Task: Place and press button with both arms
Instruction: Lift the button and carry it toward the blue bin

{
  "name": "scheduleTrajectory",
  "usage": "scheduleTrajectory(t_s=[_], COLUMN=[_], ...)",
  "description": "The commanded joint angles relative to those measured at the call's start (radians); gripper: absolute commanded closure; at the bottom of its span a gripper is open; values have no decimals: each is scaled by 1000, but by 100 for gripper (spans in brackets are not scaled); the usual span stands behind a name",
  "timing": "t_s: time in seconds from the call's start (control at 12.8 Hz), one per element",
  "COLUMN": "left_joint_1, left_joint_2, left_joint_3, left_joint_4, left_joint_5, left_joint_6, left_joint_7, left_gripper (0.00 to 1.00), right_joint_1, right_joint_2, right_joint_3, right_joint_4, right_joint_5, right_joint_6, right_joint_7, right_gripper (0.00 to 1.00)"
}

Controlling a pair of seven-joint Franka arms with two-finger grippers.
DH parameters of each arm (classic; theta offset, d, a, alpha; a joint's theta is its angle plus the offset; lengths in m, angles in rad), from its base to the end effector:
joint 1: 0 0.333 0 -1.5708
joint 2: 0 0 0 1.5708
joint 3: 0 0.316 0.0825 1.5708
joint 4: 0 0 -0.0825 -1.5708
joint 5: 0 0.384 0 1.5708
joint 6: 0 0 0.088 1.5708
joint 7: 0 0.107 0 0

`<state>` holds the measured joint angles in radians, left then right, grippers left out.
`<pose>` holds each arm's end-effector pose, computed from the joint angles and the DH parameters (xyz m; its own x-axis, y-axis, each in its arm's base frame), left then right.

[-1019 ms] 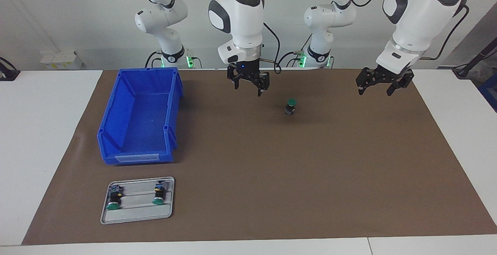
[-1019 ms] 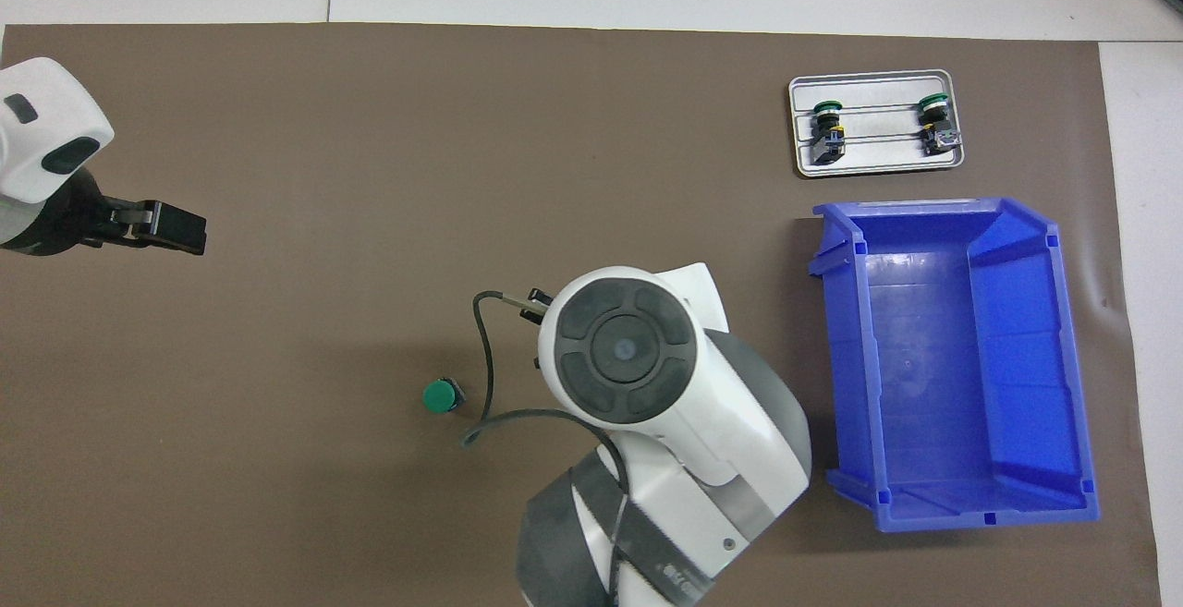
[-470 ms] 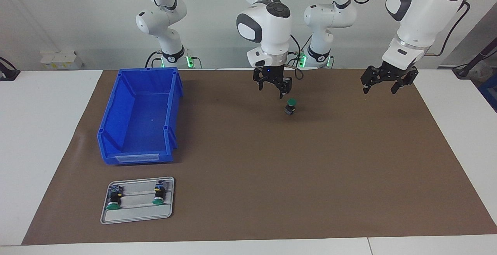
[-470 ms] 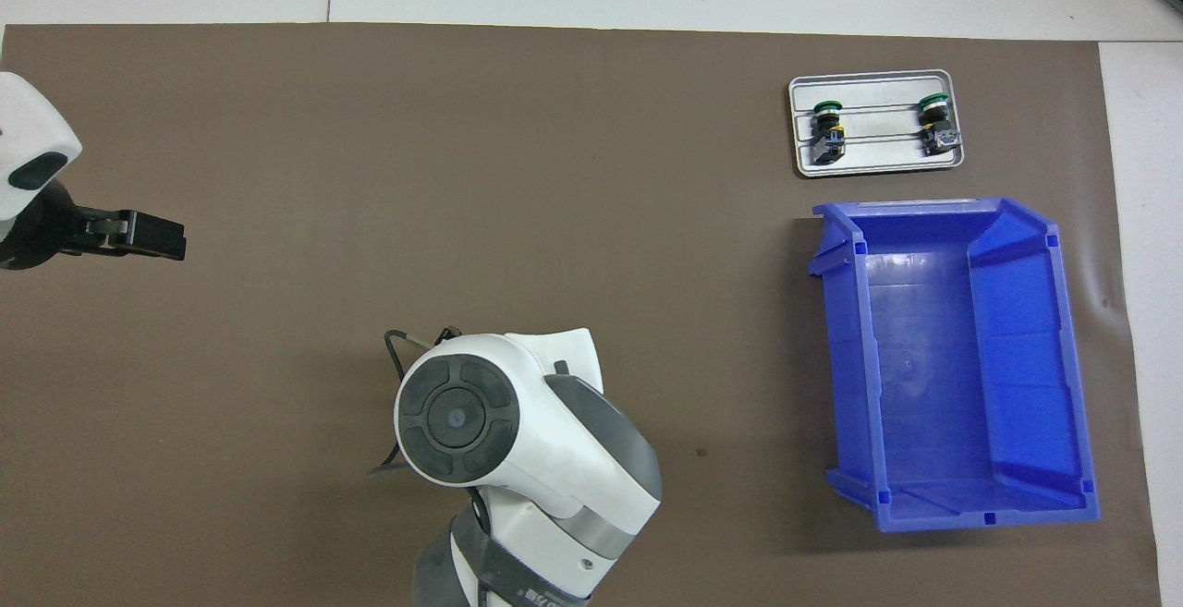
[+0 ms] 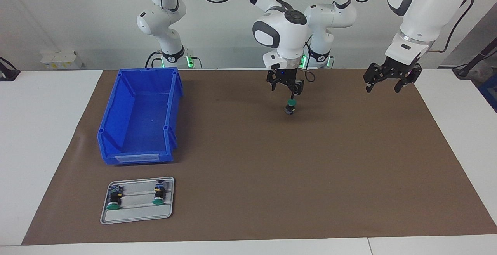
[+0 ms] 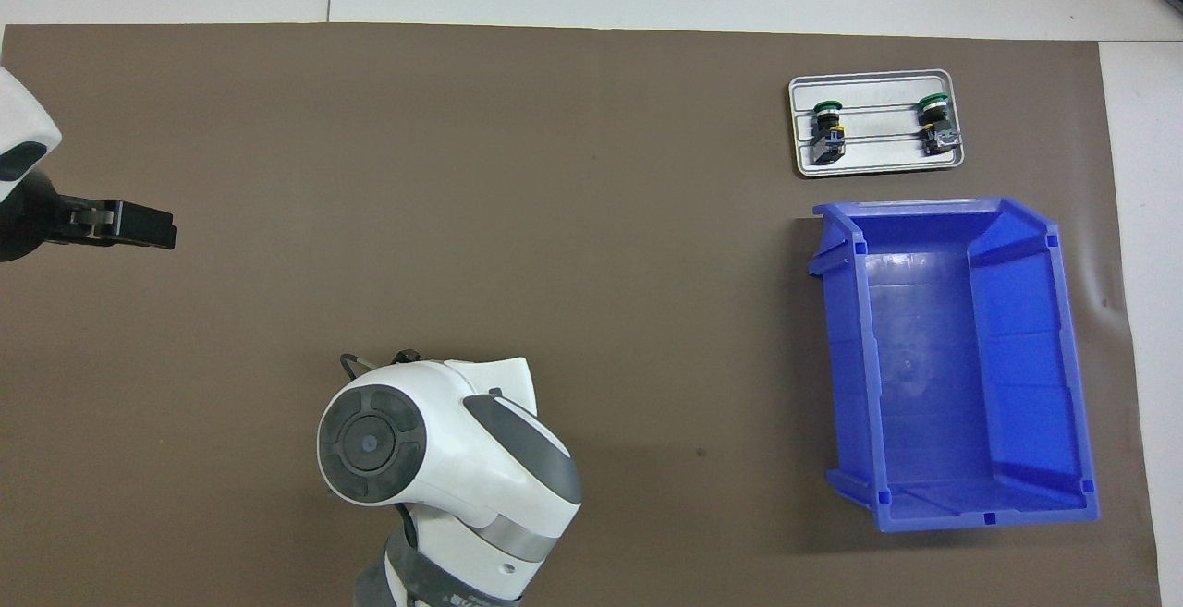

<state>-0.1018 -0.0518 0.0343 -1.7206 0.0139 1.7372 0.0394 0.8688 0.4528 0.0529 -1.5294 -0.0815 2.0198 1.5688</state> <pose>0.5502 -0.0355 0.5966 0.9918 -0.1088 0.0678 -0.1080 -0.9940 -0.0147 0.4246 0.5431 0.3999 0.8129 -0.5801 0.0516 -0.5789 -0.8145 -0.0375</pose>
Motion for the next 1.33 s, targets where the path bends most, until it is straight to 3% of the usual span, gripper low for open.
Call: scheduleTrajectory(t_s=[0.0, 0.24, 1.1, 1.25], left_joint_1=[-27, -12, 2, 2], left_joint_2=[-22, -22, -22, -22], left_joint_3=[15, 19, 27, 27], left_joint_4=[-19, -20, -21, -19], left_joint_5=[15, 15, 15, 15], left_joint_6=[-16, -22, -22, -22], left_joint_7=[-4, -6, -6, -6], left_gripper=[0, 0, 0, 0], right_joint_1=[13, 35, 53, 53], right_joint_2=[72, 131, 138, 136], right_joint_3=[-4, -5, -4, -4], right_joint_4=[95, 123, 60, 61], right_joint_5=[-40, -52, -61, -63], right_joint_6=[-26, -16, 89, 86], right_joint_7=[51, 74, 120, 120], right_gripper=[8, 12, 27, 37])
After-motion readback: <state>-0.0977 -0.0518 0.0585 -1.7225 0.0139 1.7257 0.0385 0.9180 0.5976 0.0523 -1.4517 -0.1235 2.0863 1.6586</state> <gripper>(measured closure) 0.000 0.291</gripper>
